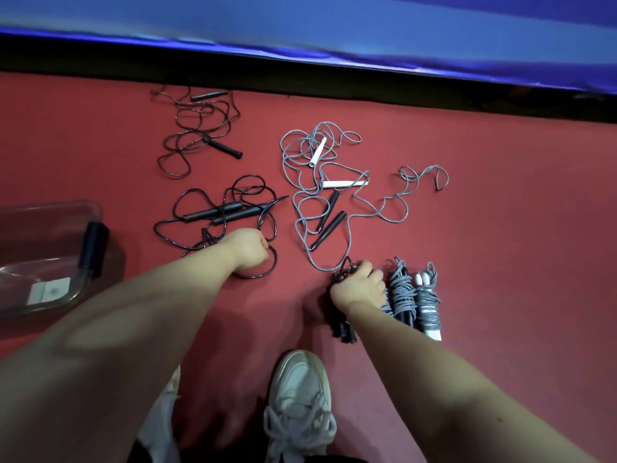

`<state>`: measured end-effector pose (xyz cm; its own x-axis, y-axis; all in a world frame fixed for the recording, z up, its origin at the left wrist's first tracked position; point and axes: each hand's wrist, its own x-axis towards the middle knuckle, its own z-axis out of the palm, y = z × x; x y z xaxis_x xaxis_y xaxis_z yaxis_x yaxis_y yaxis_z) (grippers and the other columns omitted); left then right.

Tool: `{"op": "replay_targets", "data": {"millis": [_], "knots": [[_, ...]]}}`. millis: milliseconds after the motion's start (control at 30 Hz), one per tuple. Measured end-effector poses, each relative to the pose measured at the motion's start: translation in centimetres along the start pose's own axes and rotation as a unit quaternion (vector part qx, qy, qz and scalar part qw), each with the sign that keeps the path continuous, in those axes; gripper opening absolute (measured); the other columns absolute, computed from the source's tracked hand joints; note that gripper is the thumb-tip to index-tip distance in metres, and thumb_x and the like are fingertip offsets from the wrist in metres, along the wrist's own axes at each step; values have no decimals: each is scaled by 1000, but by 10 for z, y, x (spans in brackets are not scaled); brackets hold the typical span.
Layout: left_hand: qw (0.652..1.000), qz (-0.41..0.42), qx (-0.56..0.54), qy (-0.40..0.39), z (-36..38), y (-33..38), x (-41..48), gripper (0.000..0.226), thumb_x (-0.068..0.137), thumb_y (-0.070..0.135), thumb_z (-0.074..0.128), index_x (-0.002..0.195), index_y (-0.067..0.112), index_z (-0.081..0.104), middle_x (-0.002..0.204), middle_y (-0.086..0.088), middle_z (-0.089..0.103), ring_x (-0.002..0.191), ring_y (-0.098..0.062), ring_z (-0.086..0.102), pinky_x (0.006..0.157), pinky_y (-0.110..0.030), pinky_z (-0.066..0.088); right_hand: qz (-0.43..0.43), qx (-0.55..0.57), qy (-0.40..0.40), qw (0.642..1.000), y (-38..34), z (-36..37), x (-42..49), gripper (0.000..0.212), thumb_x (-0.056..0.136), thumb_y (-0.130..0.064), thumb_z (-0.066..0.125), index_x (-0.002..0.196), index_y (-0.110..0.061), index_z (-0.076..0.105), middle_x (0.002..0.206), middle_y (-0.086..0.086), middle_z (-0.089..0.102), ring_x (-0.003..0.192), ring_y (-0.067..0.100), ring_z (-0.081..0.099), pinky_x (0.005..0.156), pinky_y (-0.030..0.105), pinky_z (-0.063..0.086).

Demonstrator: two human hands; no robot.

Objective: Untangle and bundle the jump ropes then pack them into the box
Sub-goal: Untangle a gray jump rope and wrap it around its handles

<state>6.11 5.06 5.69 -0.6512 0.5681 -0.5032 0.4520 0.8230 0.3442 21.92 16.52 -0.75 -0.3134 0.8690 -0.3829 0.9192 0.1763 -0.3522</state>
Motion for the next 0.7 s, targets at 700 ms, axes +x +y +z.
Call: {"op": "replay_targets", "data": {"millis": [700], "knots": [[996,79,43,-6,-40,-21,83,26,92,14,51,112,10,67,116,-8,66,110,-27,59,95,-32,47,-79,-138,-83,984,-101,74,95,44,93,-19,39,136,-8,38,142,10,31,127,33,34,104,40,33]]}}
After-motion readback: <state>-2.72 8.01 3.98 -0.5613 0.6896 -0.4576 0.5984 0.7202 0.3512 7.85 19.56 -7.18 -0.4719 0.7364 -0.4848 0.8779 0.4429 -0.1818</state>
